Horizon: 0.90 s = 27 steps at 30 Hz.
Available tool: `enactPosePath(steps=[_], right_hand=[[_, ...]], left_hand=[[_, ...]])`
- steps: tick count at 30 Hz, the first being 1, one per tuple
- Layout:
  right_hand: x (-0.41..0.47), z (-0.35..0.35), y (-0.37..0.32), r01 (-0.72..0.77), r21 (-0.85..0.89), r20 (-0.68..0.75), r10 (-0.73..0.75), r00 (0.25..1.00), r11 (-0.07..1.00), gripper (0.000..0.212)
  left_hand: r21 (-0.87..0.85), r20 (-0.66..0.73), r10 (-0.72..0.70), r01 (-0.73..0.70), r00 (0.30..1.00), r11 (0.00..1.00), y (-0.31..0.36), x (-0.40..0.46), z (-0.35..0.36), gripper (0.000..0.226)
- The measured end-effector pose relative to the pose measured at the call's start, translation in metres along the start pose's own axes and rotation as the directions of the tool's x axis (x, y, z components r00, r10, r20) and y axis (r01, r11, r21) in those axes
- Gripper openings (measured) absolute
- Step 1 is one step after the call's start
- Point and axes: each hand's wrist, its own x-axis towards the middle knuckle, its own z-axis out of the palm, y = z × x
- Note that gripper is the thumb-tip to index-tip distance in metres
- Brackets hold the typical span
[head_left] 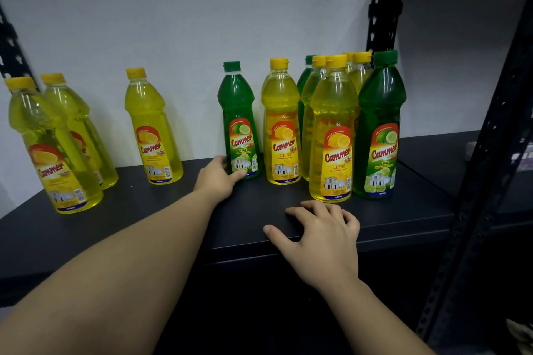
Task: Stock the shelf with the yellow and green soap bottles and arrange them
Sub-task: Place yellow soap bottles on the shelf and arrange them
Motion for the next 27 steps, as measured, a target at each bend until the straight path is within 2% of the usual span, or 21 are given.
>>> enactPosePath(steps=[12, 15, 17, 19, 21, 23, 25, 27], right_hand=[[0.0, -0.001, -0.003, -0.016, 0.024, -0.023, 0.016, 1.0, 1.0, 0.074], [0.0, -0.002, -0.003, -0.016, 0.027, -0.024, 0.017, 1.0, 1.0, 0.074], [0.0, -0.003, -0.004, -0.02, 0.038, -0.019, 0.021, 1.0, 0.999, 0.074], [0.0, -0.004, -0.004, -0.03, 0.066, -0.011, 0.03, 0.999, 0.997, 0.07], [0.003, -0.006, -0.001, -0.063, 0.178, -0.04, 0.071, 0.997, 0.982, 0.056], [0.008, -0.012, 0.004, -0.118, 0.361, -0.078, 0.156, 0.985, 0.925, 0.037], [0.014, -0.018, 0.011, -0.158, 0.514, -0.102, 0.243, 0.965, 0.843, 0.026], [0.018, -0.024, 0.021, -0.175, 0.56, -0.13, 0.295, 0.947, 0.809, 0.022]], left_hand=[[0.039, -0.002, 0.004, -0.003, 1.0, 0.999, -0.004, 0.002, 0.003, 0.073], [0.094, -0.05, -0.012, 0.017, 0.999, 0.995, 0.0, -0.003, 0.005, 0.077], [0.151, -0.138, 0.031, -0.01, 0.99, 0.988, 0.005, -0.01, 0.003, 0.069], [0.176, -0.175, 0.138, -0.107, 0.975, 0.979, 0.012, -0.02, 0.004, 0.051], [0.138, -0.146, 0.244, -0.225, 0.959, 0.965, 0.022, -0.033, 0.008, 0.032], [0.061, -0.089, 0.318, -0.313, 0.944, 0.948, 0.037, -0.05, 0.014, 0.026], [-0.062, 0.008, 0.351, -0.35, 0.936, 0.935, 0.055, -0.065, 0.022, 0.031], [-0.182, 0.105, 0.363, -0.341, 0.926, 0.922, 0.074, -0.077, 0.032, 0.043]])
